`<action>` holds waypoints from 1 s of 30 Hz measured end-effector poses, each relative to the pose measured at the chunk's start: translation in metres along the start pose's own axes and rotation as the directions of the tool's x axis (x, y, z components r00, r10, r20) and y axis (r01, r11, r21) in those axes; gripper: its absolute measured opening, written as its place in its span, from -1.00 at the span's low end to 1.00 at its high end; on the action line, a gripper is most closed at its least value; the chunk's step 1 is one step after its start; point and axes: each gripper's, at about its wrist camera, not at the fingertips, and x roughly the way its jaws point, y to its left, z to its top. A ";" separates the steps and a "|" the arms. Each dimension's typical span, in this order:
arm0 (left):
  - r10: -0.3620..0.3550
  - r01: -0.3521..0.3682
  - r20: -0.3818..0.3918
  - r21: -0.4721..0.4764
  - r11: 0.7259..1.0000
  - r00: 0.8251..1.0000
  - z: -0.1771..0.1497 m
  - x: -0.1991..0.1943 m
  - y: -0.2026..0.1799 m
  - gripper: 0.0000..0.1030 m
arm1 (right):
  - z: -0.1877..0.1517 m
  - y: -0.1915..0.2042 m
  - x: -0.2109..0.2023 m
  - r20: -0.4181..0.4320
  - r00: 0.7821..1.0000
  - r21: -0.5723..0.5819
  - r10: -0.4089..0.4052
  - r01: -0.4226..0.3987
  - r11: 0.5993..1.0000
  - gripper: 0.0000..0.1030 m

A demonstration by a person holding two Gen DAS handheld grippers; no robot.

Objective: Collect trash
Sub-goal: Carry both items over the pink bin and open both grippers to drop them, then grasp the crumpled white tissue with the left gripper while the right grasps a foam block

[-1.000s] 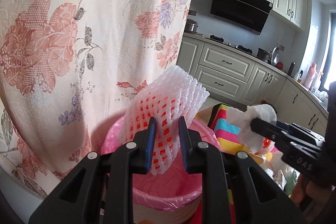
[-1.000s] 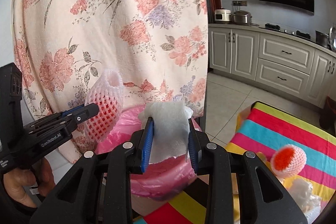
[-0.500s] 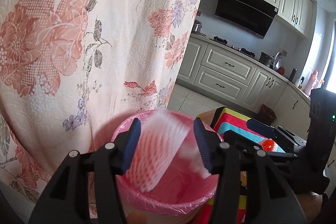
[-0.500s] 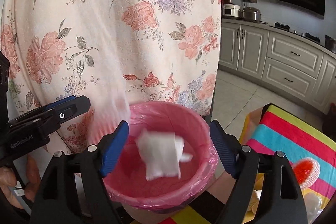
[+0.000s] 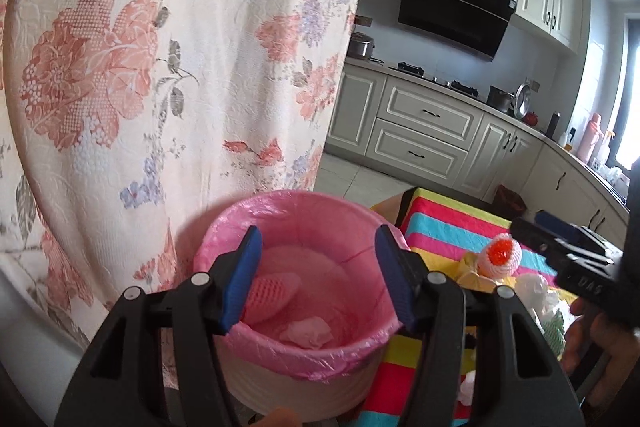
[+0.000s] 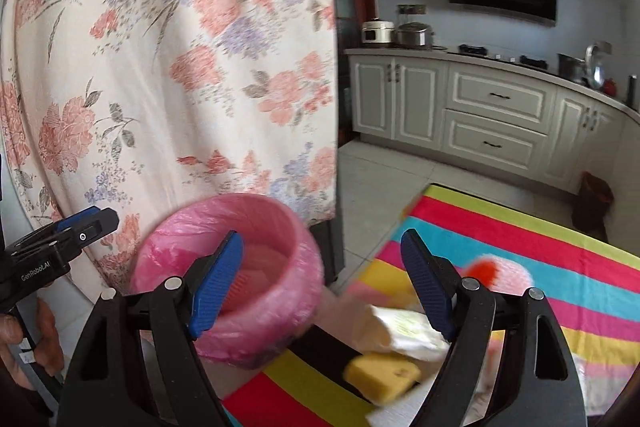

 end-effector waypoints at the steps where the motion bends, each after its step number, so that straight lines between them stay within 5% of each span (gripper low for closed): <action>1: -0.002 0.002 -0.005 0.003 1.000 1.000 -0.003 0.000 -0.004 0.10 | -0.004 -0.010 -0.009 0.003 1.000 0.013 -0.022 0.022 1.000 0.53; 15: -0.146 0.157 -0.137 0.073 0.985 0.980 -0.060 0.005 -0.084 0.10 | -0.086 -0.115 -0.098 -0.041 0.974 0.129 -0.224 0.227 0.965 0.56; 30: -0.222 0.277 -0.310 0.146 0.950 0.924 -0.117 0.025 -0.147 0.10 | -0.154 -0.148 -0.121 -0.118 0.962 0.182 -0.246 0.265 0.947 0.58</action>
